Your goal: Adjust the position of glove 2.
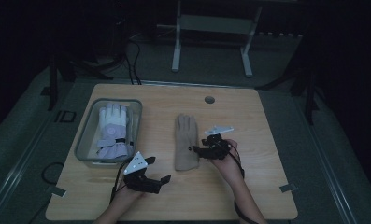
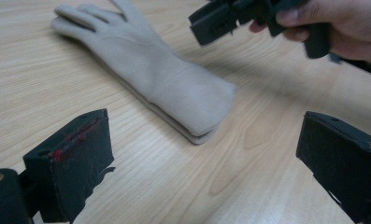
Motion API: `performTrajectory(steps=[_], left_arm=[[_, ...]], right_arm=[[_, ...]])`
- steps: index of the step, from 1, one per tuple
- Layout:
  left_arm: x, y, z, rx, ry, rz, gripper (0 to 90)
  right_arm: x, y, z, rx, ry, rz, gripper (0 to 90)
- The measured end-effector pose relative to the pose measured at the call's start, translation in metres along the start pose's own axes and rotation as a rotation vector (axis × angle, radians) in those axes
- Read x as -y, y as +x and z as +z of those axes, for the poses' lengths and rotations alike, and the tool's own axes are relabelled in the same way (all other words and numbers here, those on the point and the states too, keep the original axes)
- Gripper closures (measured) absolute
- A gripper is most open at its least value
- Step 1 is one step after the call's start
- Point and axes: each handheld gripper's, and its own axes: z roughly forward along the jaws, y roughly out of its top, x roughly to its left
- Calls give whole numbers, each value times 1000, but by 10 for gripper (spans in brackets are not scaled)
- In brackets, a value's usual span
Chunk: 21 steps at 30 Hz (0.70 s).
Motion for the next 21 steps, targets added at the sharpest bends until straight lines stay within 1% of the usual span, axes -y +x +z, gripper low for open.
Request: performTrajectory(steps=[1,2,3,4,5,6,7,8,9,10,11,12,13,14,15,16,17,18,19,21], left_arm=[[-2,0,1,2,18,-3,51],[-5,-1,2,1,33,-6,53],[-7,-1,4,6,42,-12,53],[-10,-2,5,2,56,-15,53],[-12,-3,7,-3,55,-17,53],[-16,-3,9,-8,59,-13,53],[-17,-4,11,-16,69,-8,53],[-20,-5,14,-25,79,0,53],[-21,-5,17,-34,87,6,53],[-23,-6,20,-46,100,6,53],[-24,-6,24,-49,111,5,54],[-26,-7,28,-66,133,11,54],[-27,-7,31,-73,143,16,68],[-28,-6,34,-66,152,15,71],[-29,-6,38,-64,164,9,71],[-29,-5,41,-69,175,5,71],[-30,-4,44,-64,186,2,71],[-31,-3,48,-74,201,3,71],[-31,-3,50,-79,209,2,72],[-32,-1,57,-87,230,-12,72]], right_arm=[[-2,-3,0,1,5,7,734],[-3,-5,1,21,11,4,711],[-6,-7,3,23,16,12,703],[-8,-9,5,27,16,12,665],[-10,-9,7,46,13,4,604],[-13,-9,9,50,7,4,569],[-17,-10,12,39,-8,16,536],[-19,-10,14,49,-20,21,491],[-21,-10,17,63,-23,19,469],[-24,-11,21,62,-26,27,440],[-26,-13,24,54,-29,49,443],[-29,-14,28,45,-25,70,441],[-31,-15,33,44,-26,80,445],[-32,-16,36,35,-20,93,448],[-33,-18,40,23,-13,115,447],[-34,-19,43,36,-11,120,447],[-36,-20,47,47,-8,120,445],[-36,-21,49,51,-2,126,425],[-37,-22,53,67,2,131,425],[-37,-25,58,73,25,138,398]])
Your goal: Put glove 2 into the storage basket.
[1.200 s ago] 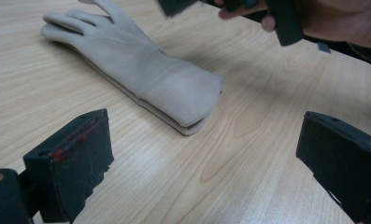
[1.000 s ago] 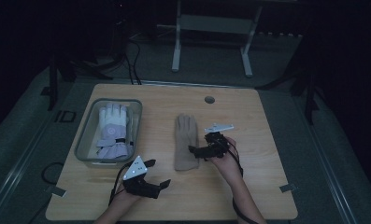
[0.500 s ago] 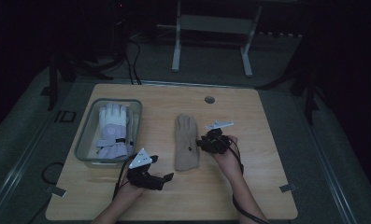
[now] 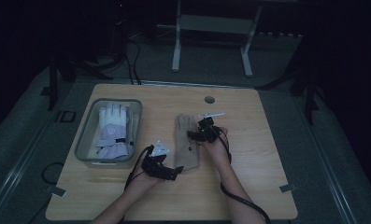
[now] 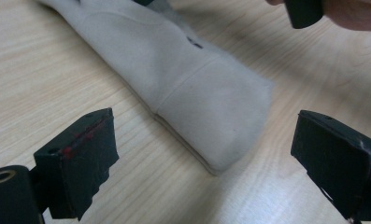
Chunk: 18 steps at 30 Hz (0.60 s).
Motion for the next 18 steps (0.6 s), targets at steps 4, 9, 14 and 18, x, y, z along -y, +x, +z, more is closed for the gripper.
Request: performTrajectory(steps=[4,9,14,18], left_arm=[[-4,0,10,-1,40,0,106],[-5,-2,20,-2,71,-12,151],[-4,-13,31,-24,125,36,181],[-2,-21,35,-88,109,55,276]], right_arm=[[4,-6,11,-16,67,40,418],[6,-8,10,-73,88,113,674],[5,3,8,0,90,45,709],[7,4,8,3,79,52,719]])
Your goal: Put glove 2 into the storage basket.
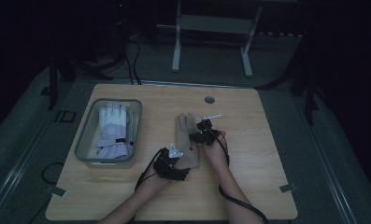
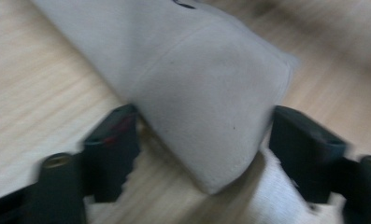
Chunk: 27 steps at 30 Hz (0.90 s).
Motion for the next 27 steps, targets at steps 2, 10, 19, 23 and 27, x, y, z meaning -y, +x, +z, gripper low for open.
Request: performTrajectory(steps=[2,10,19,23,27], left_arm=[[0,-3,0,-34,-2,19,366],[-6,-5,-4,-24,25,10,781],[-16,-6,-29,-32,-3,50,791],[-21,-3,-44,-39,-32,50,791],[-26,1,-60,-58,-54,59,791]], right_arm=[[1,1,0,10,-11,-5,727],[3,6,-4,14,-27,9,806],[-6,12,-24,-16,-74,-1,821],[-17,18,-39,-41,-114,-14,822],[-27,24,-50,-48,-146,-33,823]])
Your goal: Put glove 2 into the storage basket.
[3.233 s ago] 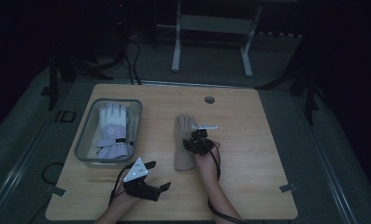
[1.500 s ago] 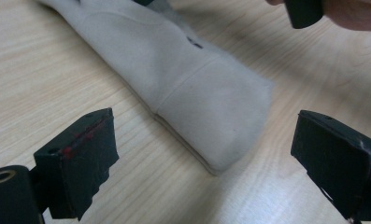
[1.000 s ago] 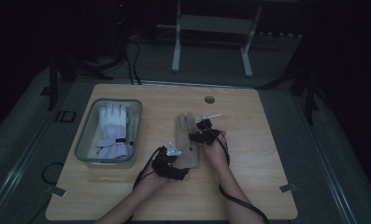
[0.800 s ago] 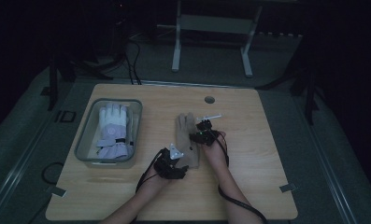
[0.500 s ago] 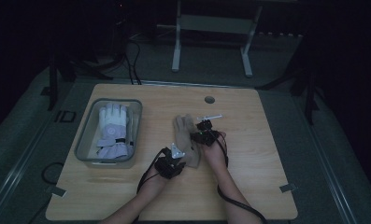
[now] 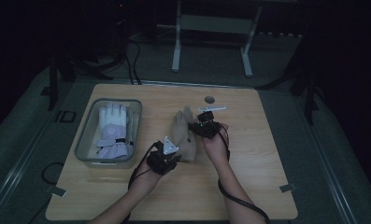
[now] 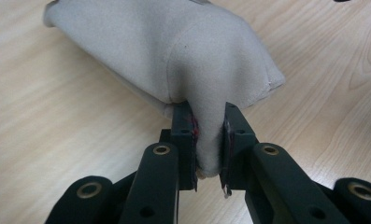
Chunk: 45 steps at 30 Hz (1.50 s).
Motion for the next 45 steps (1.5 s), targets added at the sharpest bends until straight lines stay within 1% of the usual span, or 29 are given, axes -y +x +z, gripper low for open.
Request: performTrajectory(steps=[6,9,10,12,14,15,20,25,28,29,32,34,40,43,45], left_arm=[[-6,7,-19,-29,-28,5,791],[-8,11,-26,-36,-37,-4,791],[-8,12,-30,-45,-39,3,791],[-9,16,-36,-56,-49,-5,791],[-10,20,-43,-69,-55,-4,791],[-11,23,-47,-74,-60,-8,791],[-12,34,-65,-113,-70,-2,792],[-9,46,-83,-152,-72,-10,791],[-3,54,-92,-170,-68,-19,792],[-1,57,-95,-170,-68,-32,791],[8,65,-103,-187,-65,-49,791],[16,71,-110,-200,-68,-68,791],[35,89,-130,-234,-72,-119,791],[45,96,-140,-255,-70,-138,791],[51,99,-145,-260,-69,-151,792]], right_arm=[[-19,15,-11,-10,-39,-34,823],[-28,22,-14,-13,-50,-48,823],[-31,24,-15,-15,-54,-53,823],[-38,30,-16,-17,-63,-64,823],[-45,36,-18,-24,-72,-74,822],[-48,39,-18,-27,-76,-79,823],[-64,54,-19,-49,-98,-94,822],[-81,75,-14,-66,-108,-122,822],[-87,86,-8,-78,-104,-135,822],[-89,90,-5,-82,-100,-141,822],[-94,104,3,-99,-90,-156,823],[-97,111,8,-114,-89,-161,822],[-106,142,25,-146,-72,-202,822],[-109,157,34,-161,-66,-219,822],[-110,166,41,-174,-62,-228,822]])
